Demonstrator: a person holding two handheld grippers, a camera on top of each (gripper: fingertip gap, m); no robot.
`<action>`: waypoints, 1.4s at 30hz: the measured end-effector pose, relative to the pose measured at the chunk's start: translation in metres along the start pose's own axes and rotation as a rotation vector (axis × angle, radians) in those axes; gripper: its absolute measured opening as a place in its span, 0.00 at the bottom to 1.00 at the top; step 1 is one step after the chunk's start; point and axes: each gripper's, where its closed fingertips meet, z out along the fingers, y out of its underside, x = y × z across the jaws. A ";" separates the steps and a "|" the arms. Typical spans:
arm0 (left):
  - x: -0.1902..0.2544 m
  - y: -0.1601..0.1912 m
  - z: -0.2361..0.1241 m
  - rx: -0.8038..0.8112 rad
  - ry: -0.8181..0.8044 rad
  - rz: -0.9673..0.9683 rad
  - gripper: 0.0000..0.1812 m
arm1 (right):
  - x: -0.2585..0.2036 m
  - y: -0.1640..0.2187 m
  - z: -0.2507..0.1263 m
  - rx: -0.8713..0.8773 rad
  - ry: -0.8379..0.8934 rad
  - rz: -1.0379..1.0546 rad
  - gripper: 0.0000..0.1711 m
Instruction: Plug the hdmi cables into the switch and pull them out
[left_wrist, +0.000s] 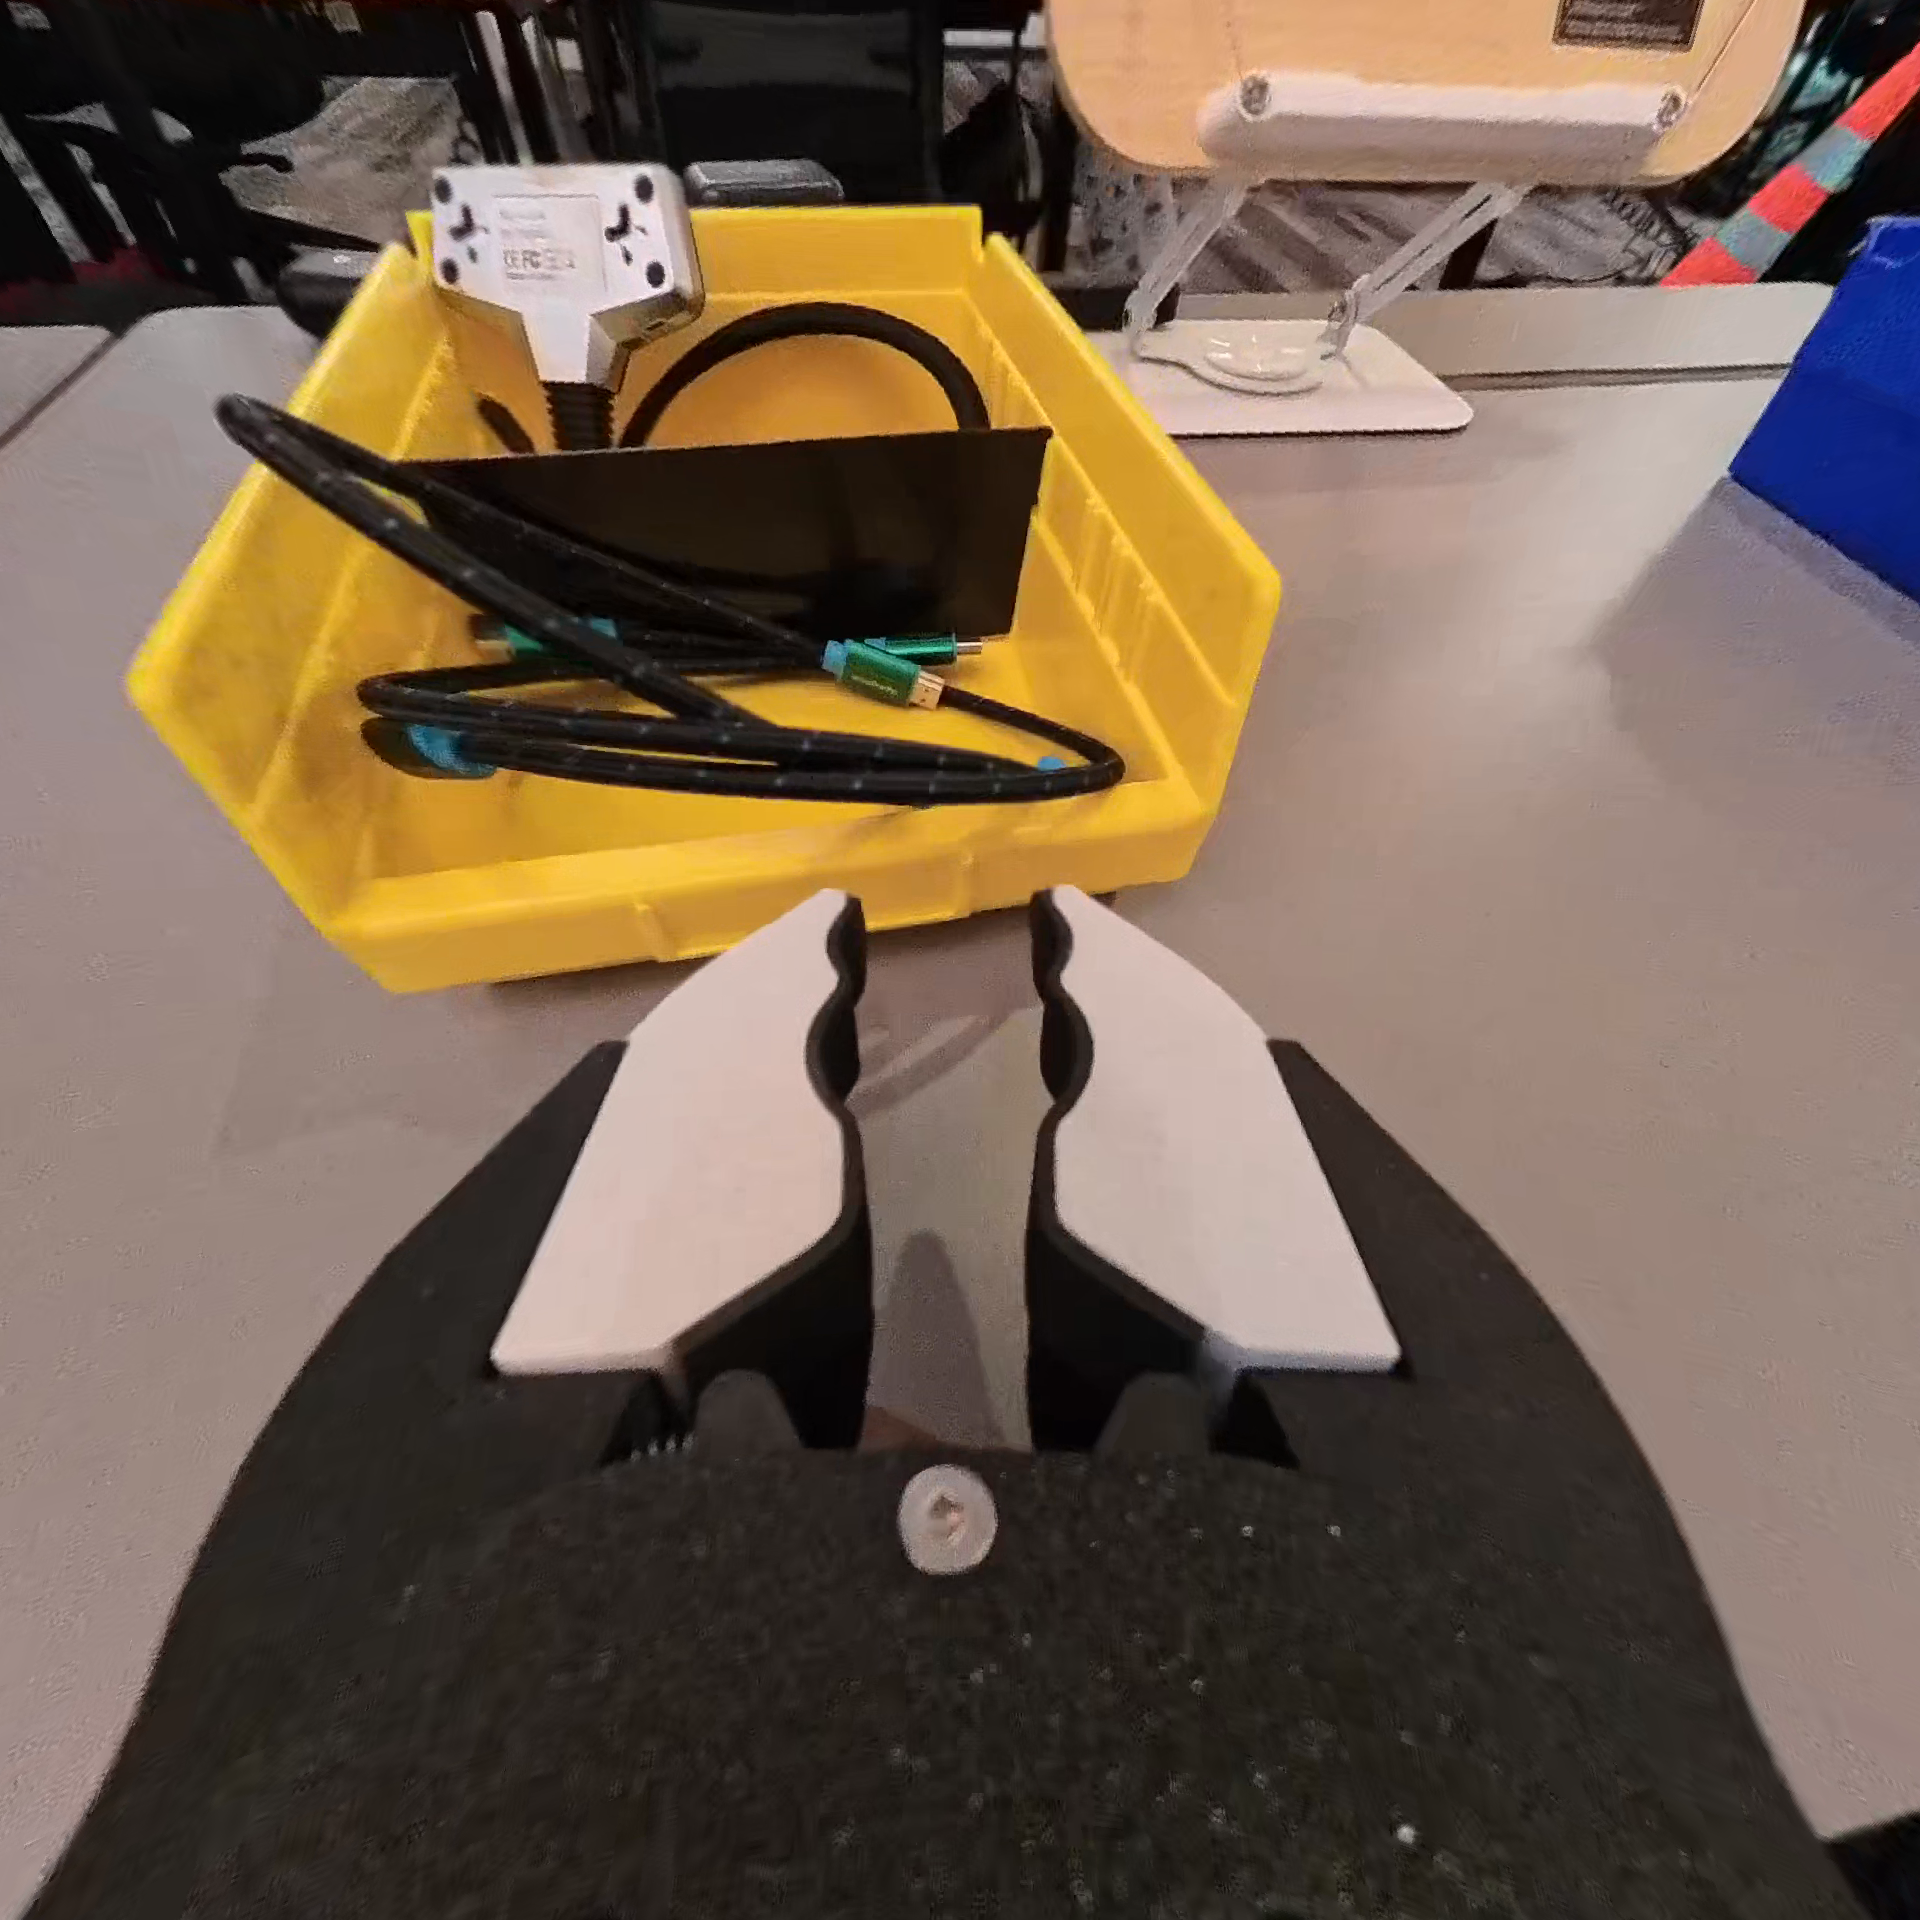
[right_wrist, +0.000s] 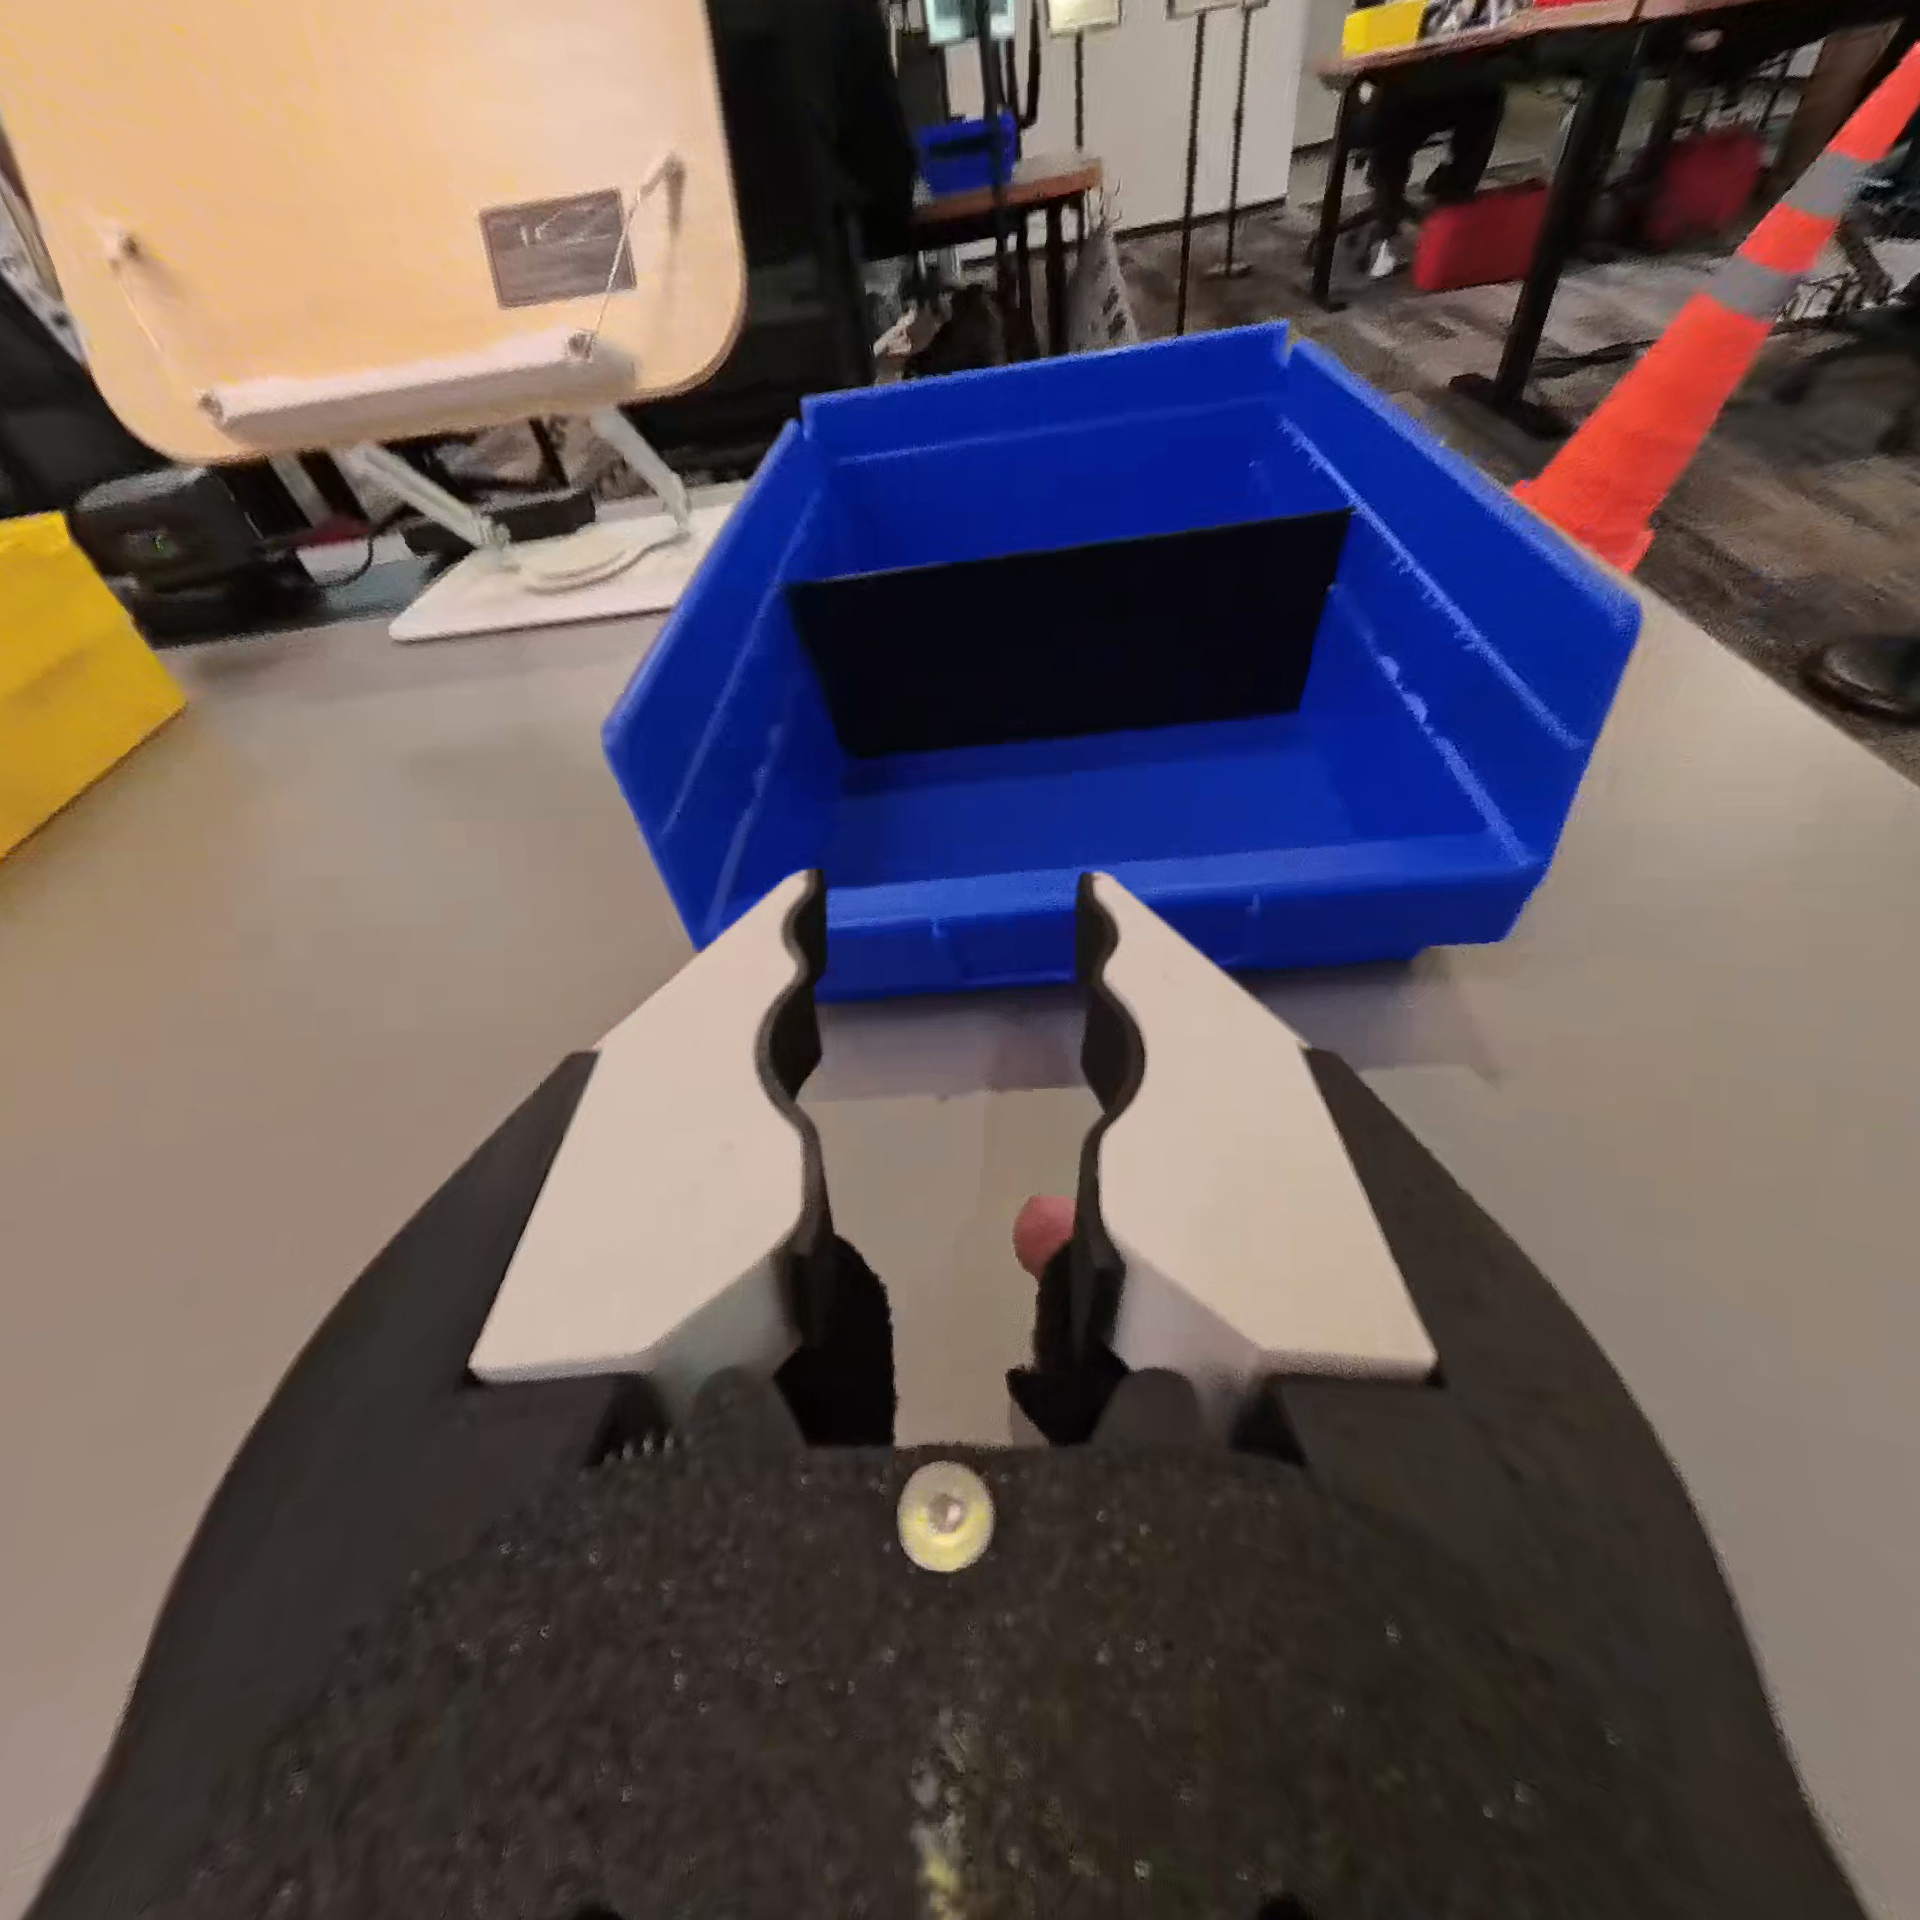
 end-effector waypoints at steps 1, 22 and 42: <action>0.000 0.001 0.001 -0.008 0.002 -0.005 0.18 | 0.000 -0.001 0.003 0.007 -0.004 0.002 0.27; 0.026 -0.017 -0.005 0.054 -0.223 0.195 0.18 | -0.075 -0.029 -0.020 0.169 -0.134 -0.218 0.02; 0.179 0.004 0.042 0.003 -0.165 0.496 0.11 | -0.362 0.036 -0.147 0.124 -0.863 -0.224 0.00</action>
